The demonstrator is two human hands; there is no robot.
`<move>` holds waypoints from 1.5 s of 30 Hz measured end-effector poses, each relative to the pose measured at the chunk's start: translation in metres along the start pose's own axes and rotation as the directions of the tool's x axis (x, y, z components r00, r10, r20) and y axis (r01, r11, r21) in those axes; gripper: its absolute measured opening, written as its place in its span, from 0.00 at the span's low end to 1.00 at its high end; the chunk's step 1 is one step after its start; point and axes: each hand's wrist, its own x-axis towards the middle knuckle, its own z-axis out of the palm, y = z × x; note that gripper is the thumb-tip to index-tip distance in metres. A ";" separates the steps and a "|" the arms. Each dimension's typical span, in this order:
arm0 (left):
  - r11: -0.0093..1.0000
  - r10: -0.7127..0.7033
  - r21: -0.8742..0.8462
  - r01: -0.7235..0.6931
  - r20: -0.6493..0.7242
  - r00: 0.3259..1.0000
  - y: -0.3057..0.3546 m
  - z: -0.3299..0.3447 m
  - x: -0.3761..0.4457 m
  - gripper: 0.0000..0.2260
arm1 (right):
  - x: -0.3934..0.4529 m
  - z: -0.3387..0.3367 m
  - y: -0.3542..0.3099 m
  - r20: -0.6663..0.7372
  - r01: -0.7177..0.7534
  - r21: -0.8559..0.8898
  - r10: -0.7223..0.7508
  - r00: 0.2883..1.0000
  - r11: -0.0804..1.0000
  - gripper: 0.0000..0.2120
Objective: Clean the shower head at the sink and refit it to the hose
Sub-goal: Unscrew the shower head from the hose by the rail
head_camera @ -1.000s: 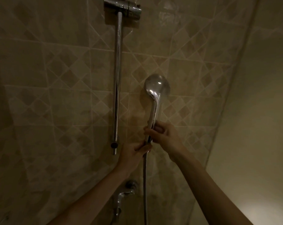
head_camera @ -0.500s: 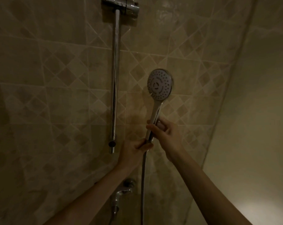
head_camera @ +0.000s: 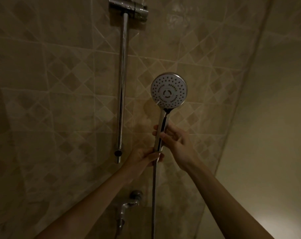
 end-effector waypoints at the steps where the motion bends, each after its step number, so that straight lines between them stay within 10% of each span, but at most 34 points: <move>1: 1.000 0.002 -0.010 -0.002 0.011 1.000 0.000 -0.001 0.000 0.07 | 0.000 -0.001 0.000 0.009 0.002 0.010 -0.002 1.000 1.000 0.16; 5: 0.999 0.010 -0.043 -0.011 -0.003 1.000 -0.002 -0.002 0.000 0.08 | 0.001 -0.006 -0.003 0.049 -0.059 0.079 0.055 0.997 0.995 0.13; 13: 0.997 0.073 0.044 -0.069 -0.108 0.991 -0.017 0.002 -0.002 0.08 | -0.003 0.012 0.010 -0.244 -0.108 -0.461 -0.008 0.970 0.881 0.07; 18: 0.992 0.110 0.074 -0.103 -0.096 0.989 -0.022 -0.006 0.000 0.15 | -0.004 0.002 0.003 -0.006 -0.184 -0.066 0.184 0.983 0.981 0.12; 25: 0.984 0.121 0.147 -0.102 -0.130 0.984 -0.019 0.005 0.003 0.12 | 0.006 0.017 0.009 -0.295 -0.198 -0.365 0.089 0.951 0.910 0.05; 31: 0.989 0.100 0.115 -0.088 -0.107 0.989 -0.017 0.006 -0.005 0.10 | 0.004 -0.014 -0.001 0.228 -0.381 0.012 0.369 0.901 0.924 0.16; 35: 0.986 0.109 0.141 -0.084 -0.177 0.978 -0.018 0.012 -0.005 0.07 | 0.006 0.001 0.002 -0.068 -0.267 -0.417 0.263 0.962 0.869 0.06; 38: 0.984 0.132 0.140 -0.107 -0.187 0.973 -0.018 0.017 -0.002 0.11 | 0.007 0.010 0.007 -0.232 -0.250 -0.381 0.170 0.958 0.890 0.07; 42: 0.981 0.152 0.152 -0.121 -0.208 0.966 -0.019 0.016 -0.002 0.09 | 0.007 -0.003 0.005 0.062 -0.296 -0.031 0.298 0.953 0.955 0.19; 45: 0.978 0.158 0.170 -0.117 -0.251 0.955 -0.022 0.013 -0.002 0.09 | 0.007 -0.005 0.003 0.069 -0.343 -0.145 0.355 0.932 0.928 0.12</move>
